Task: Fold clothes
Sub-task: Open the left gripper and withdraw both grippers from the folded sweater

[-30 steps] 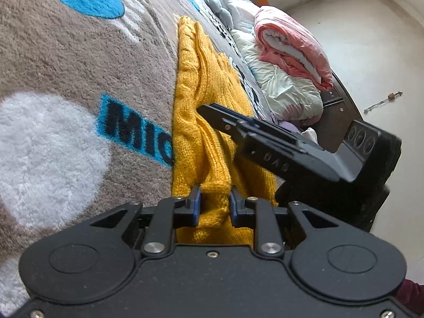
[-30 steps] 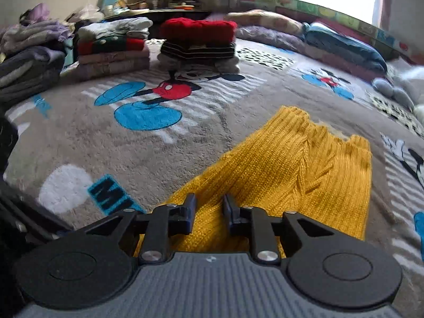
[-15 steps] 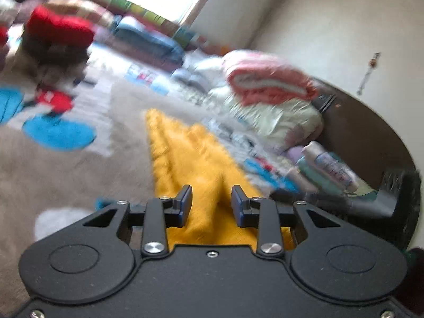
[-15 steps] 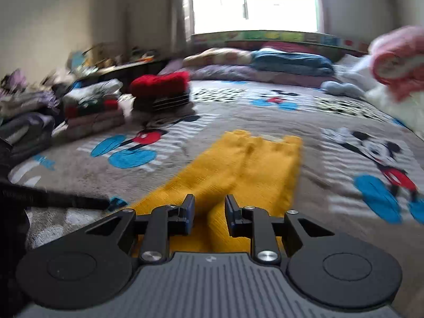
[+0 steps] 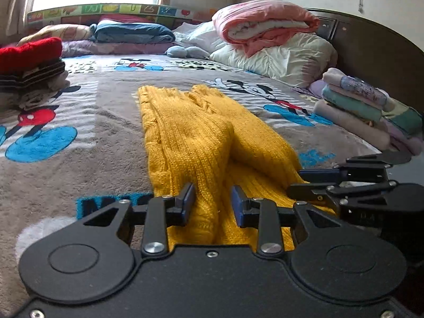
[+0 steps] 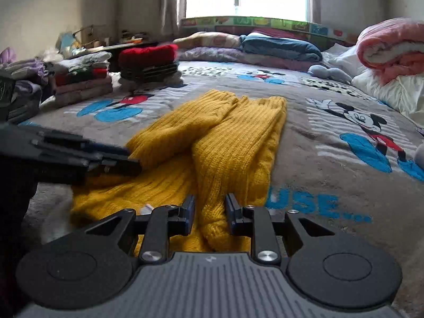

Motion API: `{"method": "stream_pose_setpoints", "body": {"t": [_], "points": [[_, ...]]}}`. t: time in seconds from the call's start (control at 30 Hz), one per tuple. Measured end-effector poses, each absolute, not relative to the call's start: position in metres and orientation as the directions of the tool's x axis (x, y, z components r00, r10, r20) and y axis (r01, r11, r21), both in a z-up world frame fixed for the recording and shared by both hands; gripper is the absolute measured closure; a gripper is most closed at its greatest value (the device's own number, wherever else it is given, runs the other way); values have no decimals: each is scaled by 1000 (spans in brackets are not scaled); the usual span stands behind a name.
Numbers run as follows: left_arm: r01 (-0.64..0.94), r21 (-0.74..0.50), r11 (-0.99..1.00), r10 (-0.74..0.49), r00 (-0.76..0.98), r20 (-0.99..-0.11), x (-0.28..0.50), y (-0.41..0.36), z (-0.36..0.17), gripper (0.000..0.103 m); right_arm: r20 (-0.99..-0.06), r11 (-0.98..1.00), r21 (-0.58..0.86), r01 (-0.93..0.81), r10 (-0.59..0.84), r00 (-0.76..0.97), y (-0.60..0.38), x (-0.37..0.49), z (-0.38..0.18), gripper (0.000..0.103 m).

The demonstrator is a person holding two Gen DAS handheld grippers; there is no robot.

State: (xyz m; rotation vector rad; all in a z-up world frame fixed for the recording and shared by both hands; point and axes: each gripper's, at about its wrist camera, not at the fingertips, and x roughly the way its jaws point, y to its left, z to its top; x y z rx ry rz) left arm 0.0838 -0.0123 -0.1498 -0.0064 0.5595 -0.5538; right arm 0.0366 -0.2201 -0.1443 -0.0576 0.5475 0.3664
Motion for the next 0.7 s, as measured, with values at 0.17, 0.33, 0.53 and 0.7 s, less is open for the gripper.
{"method": "stream_pose_setpoints", "body": {"t": [0.17,0.33,0.53,0.7], "points": [[482,-162,861,-491,706,-510,71,-10,-136,52,-497,936,68,-344,331,802,-224,28,-137,77],[454,-60,889,-405,717,-567,45,-22,-116,33,-460,936,45,-349,329,824,-230,3,-128,69],[414,-41,909,-346,698,-627,39,-28,-112,33,-451,938,17,-347,316,834,-232,-10,-119,59],[405,-2,914,-310,696,-647,31,-32,-110,33,-436,931,-24,-364,318,842,-232,-22,-111,50]]}}
